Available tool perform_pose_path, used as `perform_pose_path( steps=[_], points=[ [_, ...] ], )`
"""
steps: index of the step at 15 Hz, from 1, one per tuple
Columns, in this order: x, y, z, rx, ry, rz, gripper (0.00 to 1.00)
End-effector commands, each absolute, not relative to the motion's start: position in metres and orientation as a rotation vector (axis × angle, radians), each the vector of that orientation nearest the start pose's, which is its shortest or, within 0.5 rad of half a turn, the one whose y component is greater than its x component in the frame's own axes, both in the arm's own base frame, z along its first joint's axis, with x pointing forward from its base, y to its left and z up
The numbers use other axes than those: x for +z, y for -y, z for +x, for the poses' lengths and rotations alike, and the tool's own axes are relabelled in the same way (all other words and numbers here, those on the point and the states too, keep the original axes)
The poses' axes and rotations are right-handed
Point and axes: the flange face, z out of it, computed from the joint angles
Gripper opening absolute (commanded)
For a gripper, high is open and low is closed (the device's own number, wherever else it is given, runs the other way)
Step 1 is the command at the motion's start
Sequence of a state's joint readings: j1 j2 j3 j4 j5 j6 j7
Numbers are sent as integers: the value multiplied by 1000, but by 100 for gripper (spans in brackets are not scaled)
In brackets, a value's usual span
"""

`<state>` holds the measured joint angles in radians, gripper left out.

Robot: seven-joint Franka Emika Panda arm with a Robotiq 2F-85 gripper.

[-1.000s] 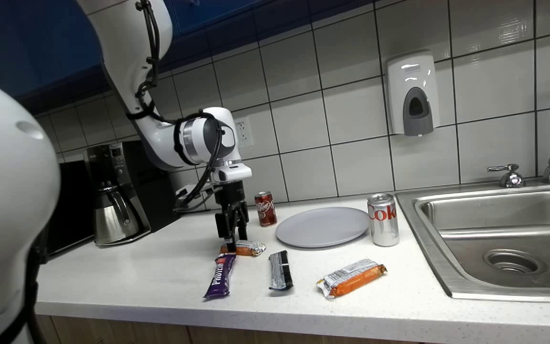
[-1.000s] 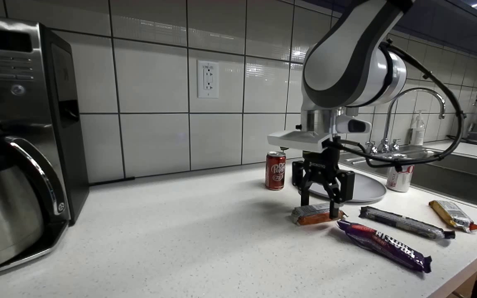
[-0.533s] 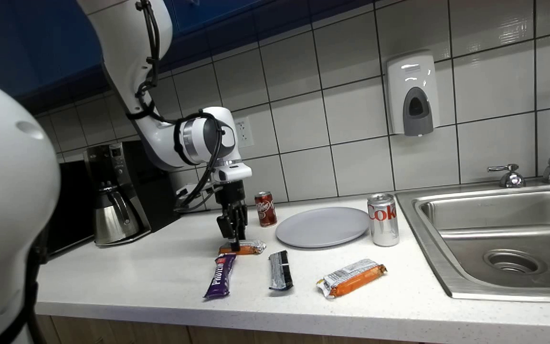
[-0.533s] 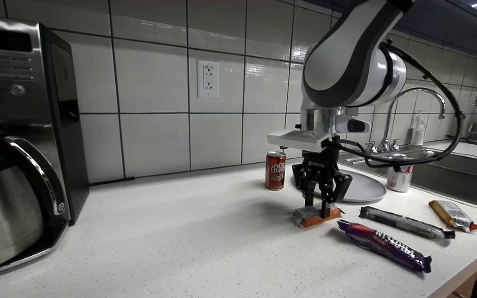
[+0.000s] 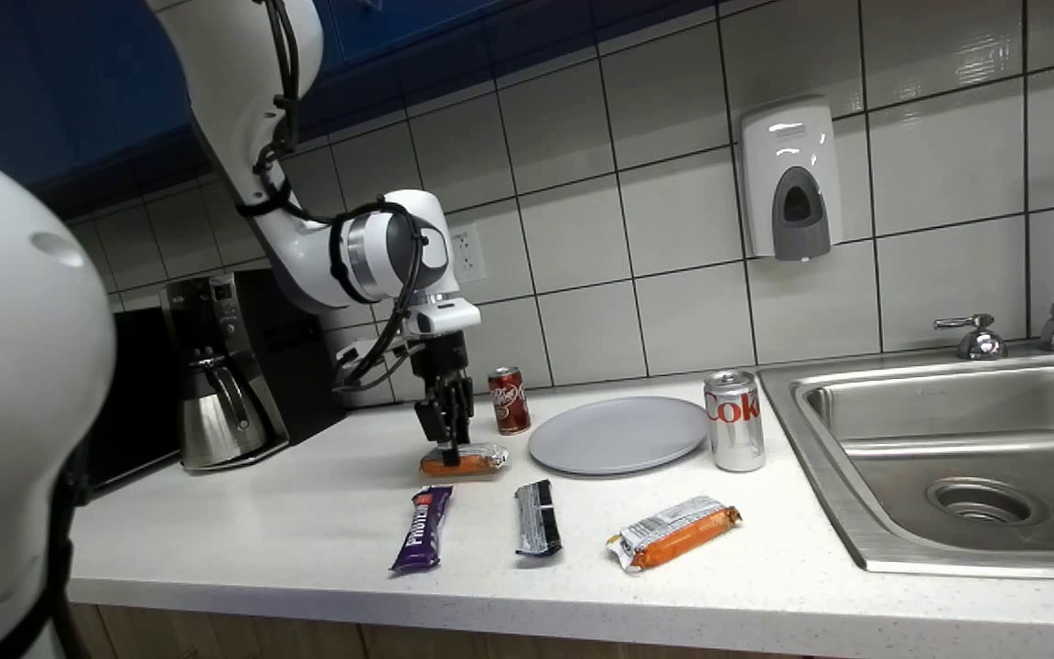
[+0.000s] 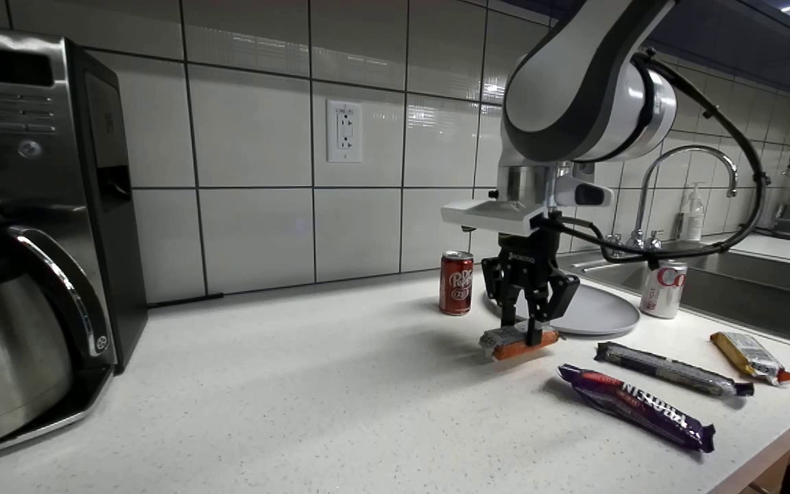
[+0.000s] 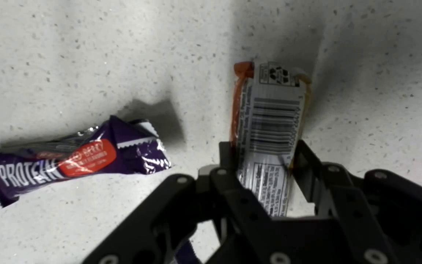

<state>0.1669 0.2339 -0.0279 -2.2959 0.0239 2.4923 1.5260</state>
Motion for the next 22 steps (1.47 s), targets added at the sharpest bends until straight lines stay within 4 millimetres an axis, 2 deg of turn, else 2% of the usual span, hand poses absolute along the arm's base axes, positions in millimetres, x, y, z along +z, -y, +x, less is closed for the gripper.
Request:
perform_pose_path(
  steps=[1,5,13,18,22],
  points=[
    [279,-66,525,-23,-2050,-2388,18],
    [300,-54,538,-106,-2047,-2374,18],
    [316,-11,564,-216,-2109,-2330,18],
    [314,16,582,-239,-2161,-2276,18],
    [304,39,598,-203,-2187,-2262,18]
  ],
)
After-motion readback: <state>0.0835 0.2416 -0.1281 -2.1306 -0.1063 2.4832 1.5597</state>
